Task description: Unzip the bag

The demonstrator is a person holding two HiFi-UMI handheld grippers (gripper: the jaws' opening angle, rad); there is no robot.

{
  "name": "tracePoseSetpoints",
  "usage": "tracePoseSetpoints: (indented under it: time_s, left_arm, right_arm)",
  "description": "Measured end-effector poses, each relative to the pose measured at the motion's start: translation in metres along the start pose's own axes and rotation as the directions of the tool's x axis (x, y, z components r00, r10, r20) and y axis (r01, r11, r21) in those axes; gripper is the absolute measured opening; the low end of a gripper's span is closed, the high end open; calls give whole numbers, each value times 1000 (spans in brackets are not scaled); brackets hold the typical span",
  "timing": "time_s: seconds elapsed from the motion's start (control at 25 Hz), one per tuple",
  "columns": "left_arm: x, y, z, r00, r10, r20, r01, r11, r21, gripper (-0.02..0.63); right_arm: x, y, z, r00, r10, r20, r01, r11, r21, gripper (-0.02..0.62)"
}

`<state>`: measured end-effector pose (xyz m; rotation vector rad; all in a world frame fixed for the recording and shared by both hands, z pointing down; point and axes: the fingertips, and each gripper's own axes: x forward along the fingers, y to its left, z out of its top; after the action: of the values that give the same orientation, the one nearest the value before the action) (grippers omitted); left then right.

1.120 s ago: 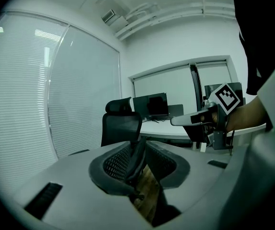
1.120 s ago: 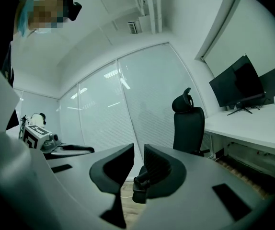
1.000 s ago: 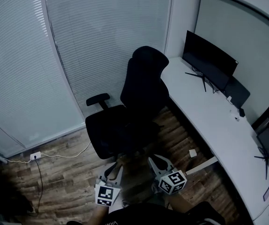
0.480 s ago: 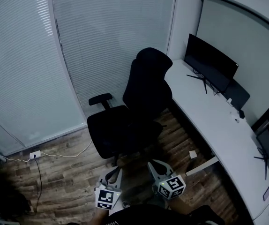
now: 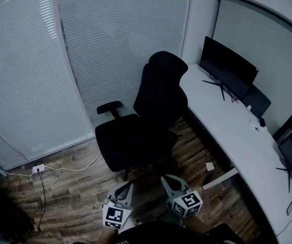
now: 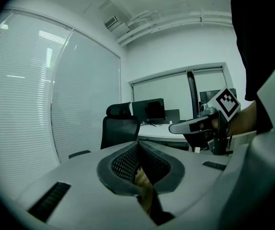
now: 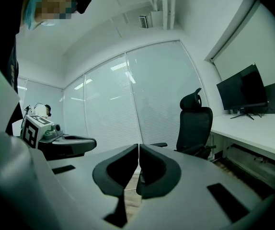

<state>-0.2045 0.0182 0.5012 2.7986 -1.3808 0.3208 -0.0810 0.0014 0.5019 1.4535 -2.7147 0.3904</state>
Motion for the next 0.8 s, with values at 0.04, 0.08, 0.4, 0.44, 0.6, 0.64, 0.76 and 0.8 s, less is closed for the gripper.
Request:
tracePoseSetpoints:
  time_s: [0.04, 0.08, 0.4, 0.44, 0.6, 0.64, 0.76, 0.8]
  left_arm:
    - [0, -1, 1, 1000, -3, 2, 3, 1000, -1, 20]
    - [0, -2, 1, 1000, -7, 4, 7, 1000, 0, 20]
    - [3, -5, 6, 999, -34, 15, 34, 999, 7, 18]
    - [4, -5, 6, 999, -36, 15, 36, 999, 8, 18]
    - [6, -6, 6, 999, -40, 11, 40, 999, 7, 18]
    - [7, -6, 6, 999, -41, 11, 41, 999, 6, 18]
    - [9, -3, 6, 999, -43, 13, 43, 999, 5, 18]
    - [10, -3, 6, 999, -43, 13, 43, 999, 5, 18]
  right_arm:
    - [0, 0, 0, 1000, -1, 2, 1, 1000, 0, 46]
    - [-1, -1, 1, 1000, -2, 4, 2, 1000, 0, 46]
    - [-2, -6, 2, 1000, -13, 19, 13, 1000, 17, 45]
    - [-2, -6, 2, 1000, -14, 18, 14, 1000, 19, 46]
    - [-2, -8, 1, 1000, -15, 15, 15, 1000, 18, 44]
    - [-1, -9, 1, 1000, -16, 15, 16, 1000, 19, 44]
    - [2, -10, 2, 1000, -19, 17, 19, 1000, 24, 44]
    - [3, -11, 3, 1000, -20, 17, 20, 999, 27, 44]
